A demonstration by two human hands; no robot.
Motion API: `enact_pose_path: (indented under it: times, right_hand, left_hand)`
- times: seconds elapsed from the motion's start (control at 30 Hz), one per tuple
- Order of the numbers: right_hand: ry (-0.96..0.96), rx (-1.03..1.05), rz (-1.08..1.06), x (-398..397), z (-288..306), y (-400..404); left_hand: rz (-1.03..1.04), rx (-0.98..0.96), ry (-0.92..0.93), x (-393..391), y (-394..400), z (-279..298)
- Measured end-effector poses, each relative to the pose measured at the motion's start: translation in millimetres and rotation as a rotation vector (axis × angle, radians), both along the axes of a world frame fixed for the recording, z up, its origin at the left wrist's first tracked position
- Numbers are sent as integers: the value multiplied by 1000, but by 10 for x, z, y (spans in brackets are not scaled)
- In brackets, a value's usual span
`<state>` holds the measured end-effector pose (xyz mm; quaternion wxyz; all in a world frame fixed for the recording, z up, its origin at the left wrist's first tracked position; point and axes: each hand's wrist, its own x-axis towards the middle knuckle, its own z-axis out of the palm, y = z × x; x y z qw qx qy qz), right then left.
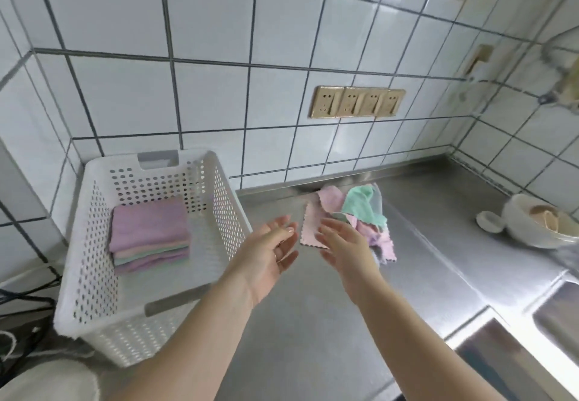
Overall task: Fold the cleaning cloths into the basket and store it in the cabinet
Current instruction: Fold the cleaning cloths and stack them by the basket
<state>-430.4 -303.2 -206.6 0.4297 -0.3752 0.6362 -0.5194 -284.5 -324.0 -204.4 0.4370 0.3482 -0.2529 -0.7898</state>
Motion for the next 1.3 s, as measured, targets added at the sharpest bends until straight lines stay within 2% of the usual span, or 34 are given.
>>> enact_pose_path:
  times: [0.3, 0.47, 0.6, 0.7, 0.83, 0.9, 0.97, 1.0, 1.1, 1.17, 1.3]
  right_hand:
    - [5, 135, -88, -756, -356, 337]
    - [14, 189, -68, -1292, -501, 55]
    - [90, 233, 49, -1802, -713, -400]
    - [245, 265, 158, -2147, -975, -664]
    - [499, 276, 360, -2530, -1226, -969]
    - [657, 173, 436, -2630, -1327, -1077]
    - [840, 60, 481, -2733, -1427, -1211]
    - [932, 2, 495, -2787, -1461, -1288]
    - [1197, -191, 473, -2907, -1524, -1491]
    - [1325, -175, 528, -2941, -1560, -1621]
    - [1404, -158, 606, -2956, -1614, -1876]
  left_hand:
    - [-62, 24, -183, -678, 102, -307]
    - [-22, 128, -264, -1182, -138, -617]
    - [93, 138, -380, -1628, -495, -915]
    - [122, 39, -578, -1873, -734, -1080]
    - [15, -290, -937, -2150, -1021, -1266]
    - [-95, -516, -1137, -2200, -1096, -1346]
    - [-158, -727, -1238, -2273, -1182, -1446]
    - [-182, -773, -1287, -2313, -1225, -1497]
    - [-250, -790, -1478, -2377, -1300, -1587]
    - [-228, -792, -1495, -2400, -1345, -1630]
    - [-4, -657, -1443, -2320, -1418, -1653]
